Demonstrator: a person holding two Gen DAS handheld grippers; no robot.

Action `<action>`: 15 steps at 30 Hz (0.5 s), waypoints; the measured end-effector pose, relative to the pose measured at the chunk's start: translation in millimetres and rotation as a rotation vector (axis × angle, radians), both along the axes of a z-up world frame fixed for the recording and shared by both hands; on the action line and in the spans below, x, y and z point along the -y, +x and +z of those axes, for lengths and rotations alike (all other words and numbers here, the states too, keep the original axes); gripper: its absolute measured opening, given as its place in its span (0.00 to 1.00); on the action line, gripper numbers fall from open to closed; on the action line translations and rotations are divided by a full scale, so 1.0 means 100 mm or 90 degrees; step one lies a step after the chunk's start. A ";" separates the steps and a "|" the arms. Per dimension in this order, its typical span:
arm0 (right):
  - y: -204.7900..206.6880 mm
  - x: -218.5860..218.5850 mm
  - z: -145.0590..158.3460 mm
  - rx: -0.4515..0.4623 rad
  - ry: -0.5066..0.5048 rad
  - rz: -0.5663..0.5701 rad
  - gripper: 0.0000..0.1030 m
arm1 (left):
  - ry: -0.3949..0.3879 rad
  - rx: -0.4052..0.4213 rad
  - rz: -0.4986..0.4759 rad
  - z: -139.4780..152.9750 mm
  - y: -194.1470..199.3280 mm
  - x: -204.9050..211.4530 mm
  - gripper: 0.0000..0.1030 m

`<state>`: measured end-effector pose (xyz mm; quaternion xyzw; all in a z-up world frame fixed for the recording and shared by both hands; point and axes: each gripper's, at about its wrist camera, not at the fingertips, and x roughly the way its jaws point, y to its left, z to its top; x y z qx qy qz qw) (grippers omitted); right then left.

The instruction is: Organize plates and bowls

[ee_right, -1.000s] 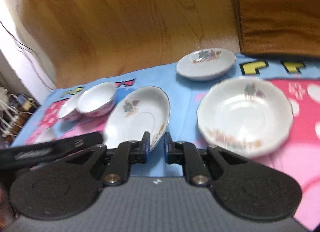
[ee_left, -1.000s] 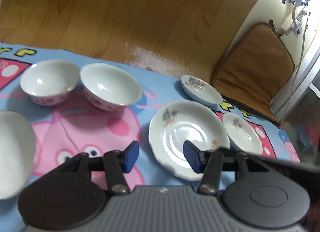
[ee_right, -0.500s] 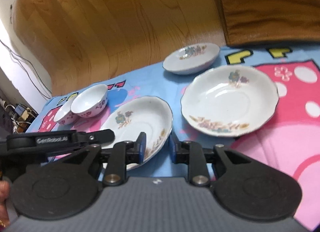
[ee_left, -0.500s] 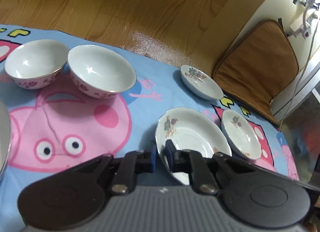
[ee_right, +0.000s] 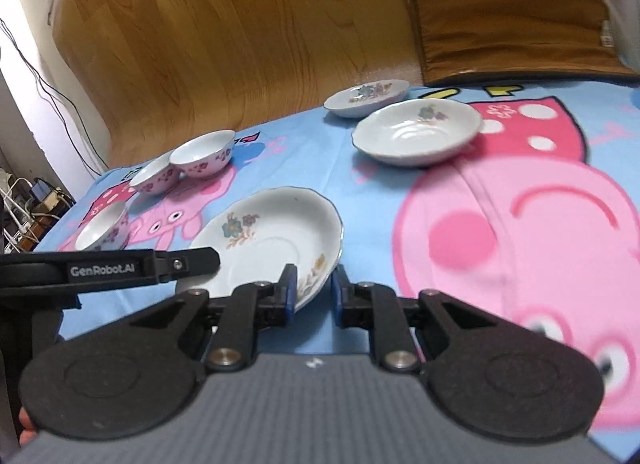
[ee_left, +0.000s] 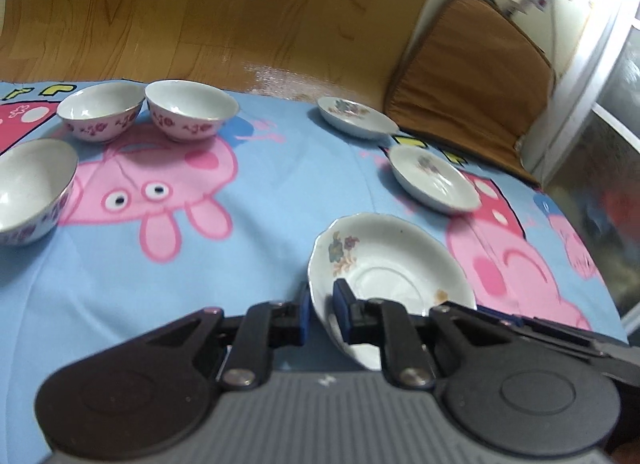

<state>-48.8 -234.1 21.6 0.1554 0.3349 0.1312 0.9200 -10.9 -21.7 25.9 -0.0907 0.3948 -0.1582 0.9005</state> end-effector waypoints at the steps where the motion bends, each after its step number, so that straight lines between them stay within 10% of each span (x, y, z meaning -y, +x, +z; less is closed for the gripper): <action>1: -0.07 0.00 0.00 0.003 0.001 -0.005 0.20 | 0.005 0.004 -0.003 0.00 -0.05 0.02 0.14; 15: -0.78 0.18 0.03 0.037 0.035 -0.081 0.20 | 0.031 0.042 -0.058 0.11 -0.61 0.38 0.15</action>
